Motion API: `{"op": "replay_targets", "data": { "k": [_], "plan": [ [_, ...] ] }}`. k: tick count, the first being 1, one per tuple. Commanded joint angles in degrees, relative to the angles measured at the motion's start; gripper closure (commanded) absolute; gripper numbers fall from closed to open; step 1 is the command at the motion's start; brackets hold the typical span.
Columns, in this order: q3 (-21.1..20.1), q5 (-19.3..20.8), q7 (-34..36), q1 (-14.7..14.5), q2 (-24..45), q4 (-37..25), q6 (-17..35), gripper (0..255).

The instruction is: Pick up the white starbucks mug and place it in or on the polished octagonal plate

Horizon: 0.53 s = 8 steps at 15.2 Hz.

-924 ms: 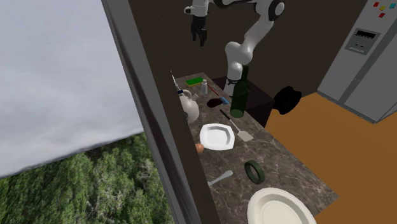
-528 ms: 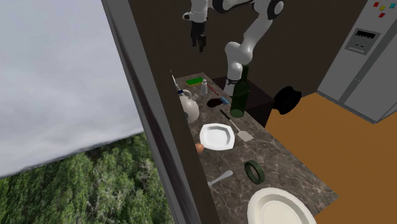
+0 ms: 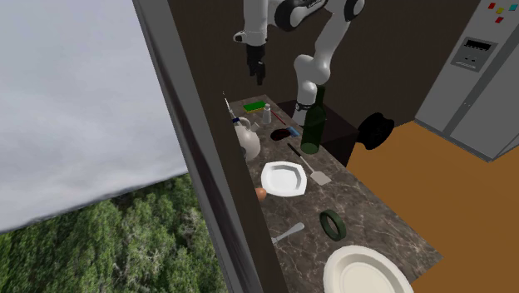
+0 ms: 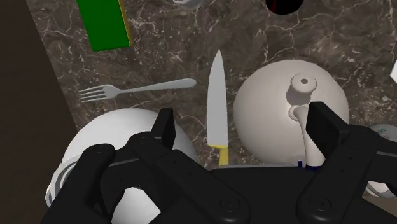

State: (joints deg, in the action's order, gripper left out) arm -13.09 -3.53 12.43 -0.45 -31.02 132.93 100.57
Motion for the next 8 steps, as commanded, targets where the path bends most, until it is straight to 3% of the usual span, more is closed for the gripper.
{"op": "replay_targets", "data": {
  "k": [1,8],
  "plan": [
    [-2.1,-0.9,3.6,-0.1,3.6,-1.2,2.1,0],
    [-8.4,-0.9,15.7,-0.1,17.8,-9.5,6.8,0]
  ]
}}
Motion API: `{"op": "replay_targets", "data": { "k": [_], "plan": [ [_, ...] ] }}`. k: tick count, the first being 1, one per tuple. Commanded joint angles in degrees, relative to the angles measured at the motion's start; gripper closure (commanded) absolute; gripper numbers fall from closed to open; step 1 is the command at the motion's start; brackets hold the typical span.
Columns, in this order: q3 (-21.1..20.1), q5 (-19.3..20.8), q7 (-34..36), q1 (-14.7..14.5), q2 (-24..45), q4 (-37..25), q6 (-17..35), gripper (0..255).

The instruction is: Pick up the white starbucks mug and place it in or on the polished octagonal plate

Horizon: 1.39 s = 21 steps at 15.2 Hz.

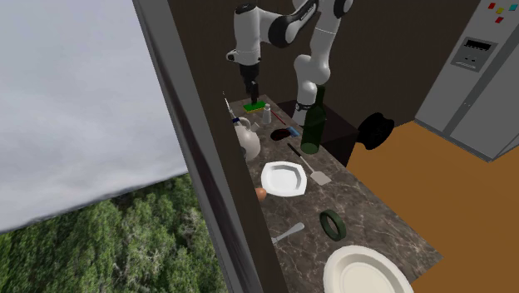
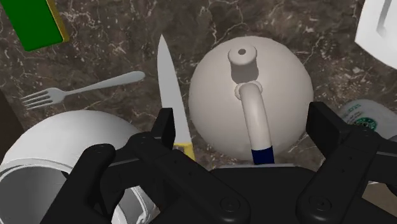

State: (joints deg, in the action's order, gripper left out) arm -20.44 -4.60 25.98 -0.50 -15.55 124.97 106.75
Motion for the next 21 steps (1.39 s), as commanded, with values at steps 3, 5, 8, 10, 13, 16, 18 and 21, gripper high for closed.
{"op": "replay_targets", "data": {
  "k": [3,5,8,10,13,16,18,21],
  "plan": [
    [-3.1,1.5,7.4,-0.3,9.2,-6.3,2.0,0],
    [-4.2,2.7,11.0,-0.8,13.9,-9.9,2.6,0],
    [-5.2,5.0,16.2,-1.9,21.2,-15.9,3.1,0],
    [-5.5,6.6,19.5,-3.1,26.1,-20.3,3.0,0],
    [-5.3,8.9,23.9,-5.3,33.6,-27.8,2.3,0],
    [-4.6,10.9,27.7,-8.0,41.3,-36.5,0.8,0],
    [-4.0,12.0,29.8,-10.0,46.7,-43.2,-0.7,0],
    [-3.5,12.6,30.8,-11.1,49.8,-46.5,-1.0,0]
  ]
}}
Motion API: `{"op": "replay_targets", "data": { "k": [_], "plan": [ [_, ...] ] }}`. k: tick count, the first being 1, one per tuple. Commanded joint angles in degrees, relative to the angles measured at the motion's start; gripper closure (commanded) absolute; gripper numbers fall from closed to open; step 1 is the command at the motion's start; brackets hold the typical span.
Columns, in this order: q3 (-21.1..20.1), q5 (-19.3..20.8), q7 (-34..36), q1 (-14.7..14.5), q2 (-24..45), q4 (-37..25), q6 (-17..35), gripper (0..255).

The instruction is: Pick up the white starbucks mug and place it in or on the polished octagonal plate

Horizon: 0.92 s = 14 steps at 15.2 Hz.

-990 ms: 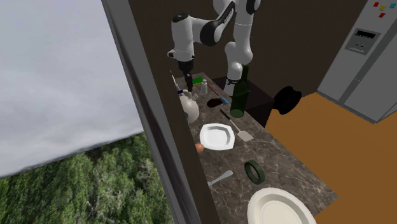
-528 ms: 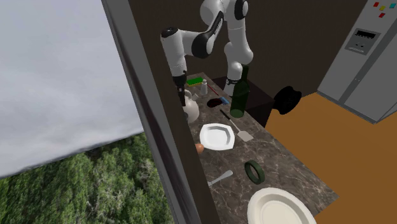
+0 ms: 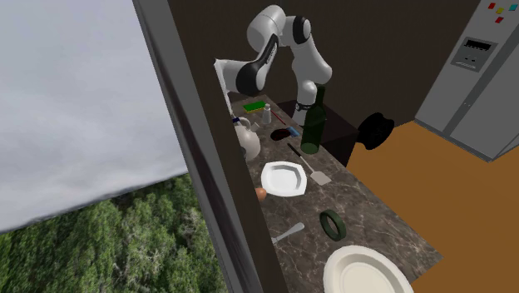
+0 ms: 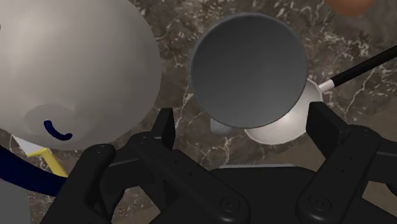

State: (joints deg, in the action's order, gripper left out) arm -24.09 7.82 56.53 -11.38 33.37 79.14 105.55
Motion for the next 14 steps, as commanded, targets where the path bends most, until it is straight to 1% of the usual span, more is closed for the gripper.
{"op": "replay_targets", "data": {
  "k": [1,6,14],
  "plan": [
    [0.2,0.2,0.3,-0.3,0.9,0.0,0.9,0],
    [0.4,0.6,0.6,-0.2,1.7,3.2,4.8,0],
    [0.4,0.6,0.6,-0.2,1.7,3.1,4.8,0]
  ]
}}
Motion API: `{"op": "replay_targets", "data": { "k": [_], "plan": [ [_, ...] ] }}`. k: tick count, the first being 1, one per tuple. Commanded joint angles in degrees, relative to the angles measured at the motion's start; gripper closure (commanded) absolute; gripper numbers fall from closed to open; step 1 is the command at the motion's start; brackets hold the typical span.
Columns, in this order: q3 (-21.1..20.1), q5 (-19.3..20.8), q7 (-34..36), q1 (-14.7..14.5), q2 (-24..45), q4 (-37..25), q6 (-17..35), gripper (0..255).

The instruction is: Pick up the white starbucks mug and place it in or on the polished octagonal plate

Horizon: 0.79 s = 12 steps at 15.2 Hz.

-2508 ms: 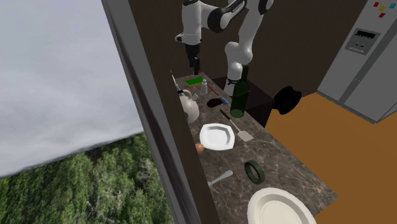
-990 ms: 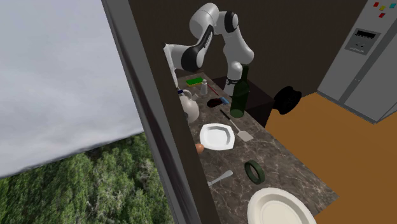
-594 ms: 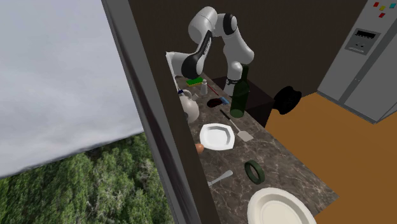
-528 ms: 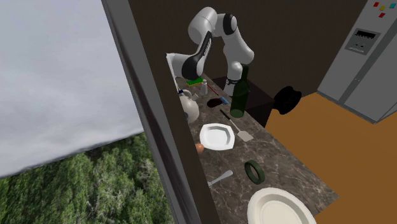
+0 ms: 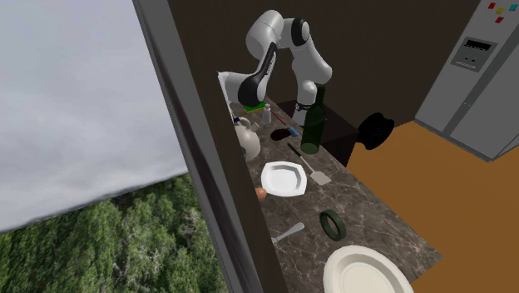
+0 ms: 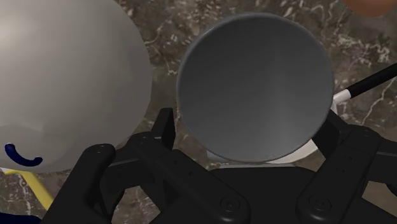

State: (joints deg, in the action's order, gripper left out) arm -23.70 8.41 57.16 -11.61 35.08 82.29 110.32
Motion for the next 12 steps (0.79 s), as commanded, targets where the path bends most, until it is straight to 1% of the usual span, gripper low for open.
{"op": "replay_targets", "data": {
  "k": [1,10,12],
  "plan": [
    [0.0,0.0,0.0,0.0,0.0,0.0,0.0,255],
    [0.0,0.0,0.0,0.0,0.0,0.0,0.0,255],
    [-0.1,-0.2,0.0,0.0,-0.5,-0.7,-1.2,255]
  ]
}}
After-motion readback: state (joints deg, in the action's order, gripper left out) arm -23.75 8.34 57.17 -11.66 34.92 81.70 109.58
